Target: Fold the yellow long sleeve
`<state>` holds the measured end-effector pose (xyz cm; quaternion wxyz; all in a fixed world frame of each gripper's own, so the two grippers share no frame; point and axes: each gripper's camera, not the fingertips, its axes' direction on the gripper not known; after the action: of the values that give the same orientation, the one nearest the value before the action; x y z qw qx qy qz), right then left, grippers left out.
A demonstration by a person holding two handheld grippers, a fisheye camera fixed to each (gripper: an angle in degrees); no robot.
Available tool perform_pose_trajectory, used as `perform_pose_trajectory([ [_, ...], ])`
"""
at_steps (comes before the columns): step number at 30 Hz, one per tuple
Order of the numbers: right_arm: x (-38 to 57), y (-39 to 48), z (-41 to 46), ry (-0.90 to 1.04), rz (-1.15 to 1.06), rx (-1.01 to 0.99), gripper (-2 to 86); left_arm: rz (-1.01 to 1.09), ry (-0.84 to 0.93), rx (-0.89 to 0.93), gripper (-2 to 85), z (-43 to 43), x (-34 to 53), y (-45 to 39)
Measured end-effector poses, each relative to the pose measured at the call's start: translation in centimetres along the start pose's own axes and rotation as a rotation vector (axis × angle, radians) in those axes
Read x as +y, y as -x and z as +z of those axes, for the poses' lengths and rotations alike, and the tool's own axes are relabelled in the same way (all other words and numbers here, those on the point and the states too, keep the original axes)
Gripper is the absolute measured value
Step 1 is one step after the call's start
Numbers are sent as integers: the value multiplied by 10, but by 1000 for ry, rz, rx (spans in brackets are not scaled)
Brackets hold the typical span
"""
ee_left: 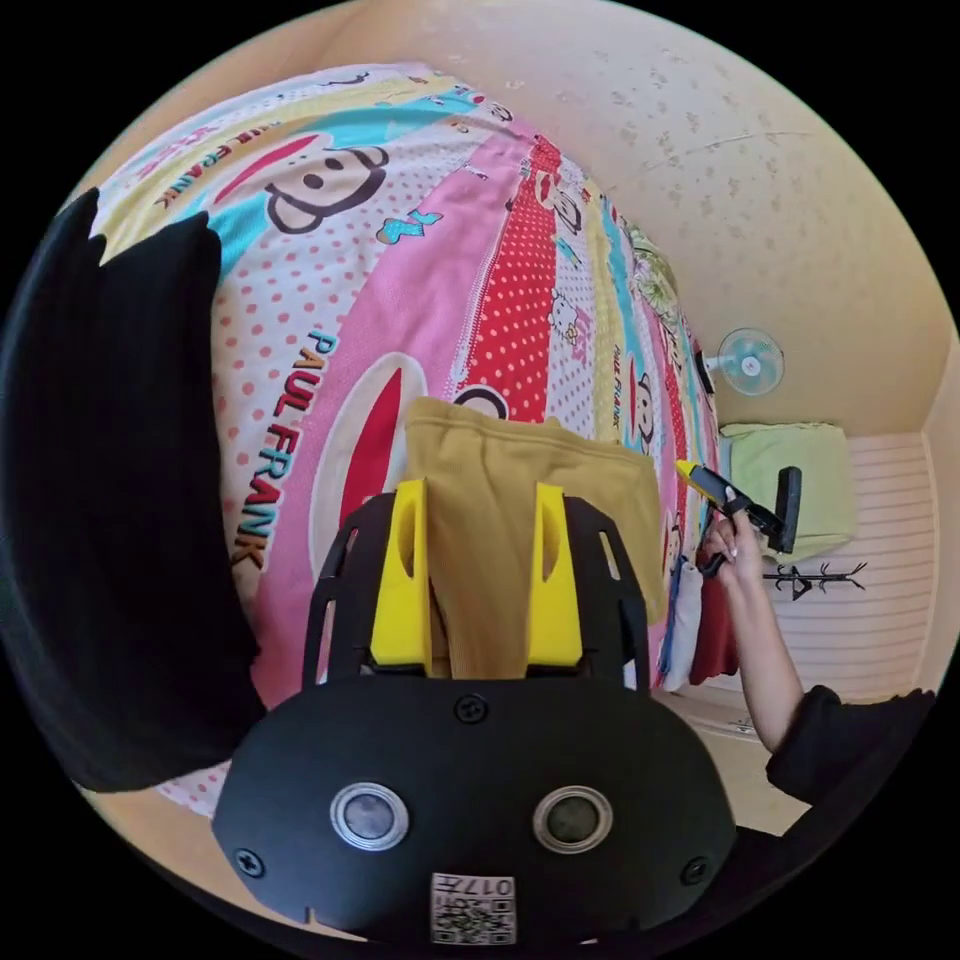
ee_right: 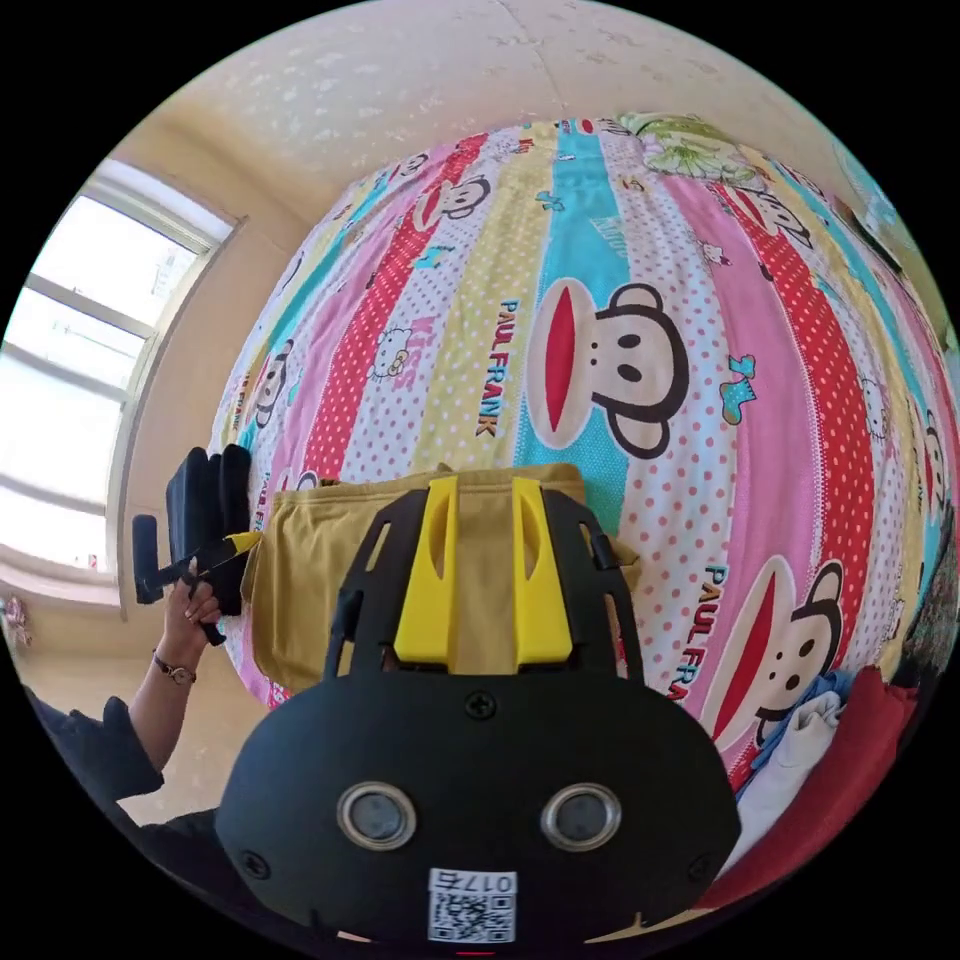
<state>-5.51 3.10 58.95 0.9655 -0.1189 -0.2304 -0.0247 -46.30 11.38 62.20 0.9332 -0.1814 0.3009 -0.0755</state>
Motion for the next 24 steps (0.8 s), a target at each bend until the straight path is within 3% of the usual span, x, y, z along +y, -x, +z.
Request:
perform_pose_trajectory([
  [3,51,63,2,-4,-156,-53,81,-28,-96,-131,155,-28,68,-3],
  [6,99,104,24,-22,-231,-45,70,-159,-21,-66,160,-23,108,17],
  [9,133,100,102,196,-148,74,42,-286,62,28,160,5,127,41],
  [11,152,87,108,103,-121,50,28,-327,86,87,137,25,130,48],
  [13,148,77,100,160,-78,11,24,-359,96,55,117,28,126,49],
  [16,164,46,60,65,45,-113,24,-333,92,180,52,16,107,37],
  [20,229,-23,4,-52,304,-134,31,-34,-46,266,42,-30,66,-56],
  [24,303,-75,-25,-87,484,-125,37,289,20,295,42,-7,53,-166],
])
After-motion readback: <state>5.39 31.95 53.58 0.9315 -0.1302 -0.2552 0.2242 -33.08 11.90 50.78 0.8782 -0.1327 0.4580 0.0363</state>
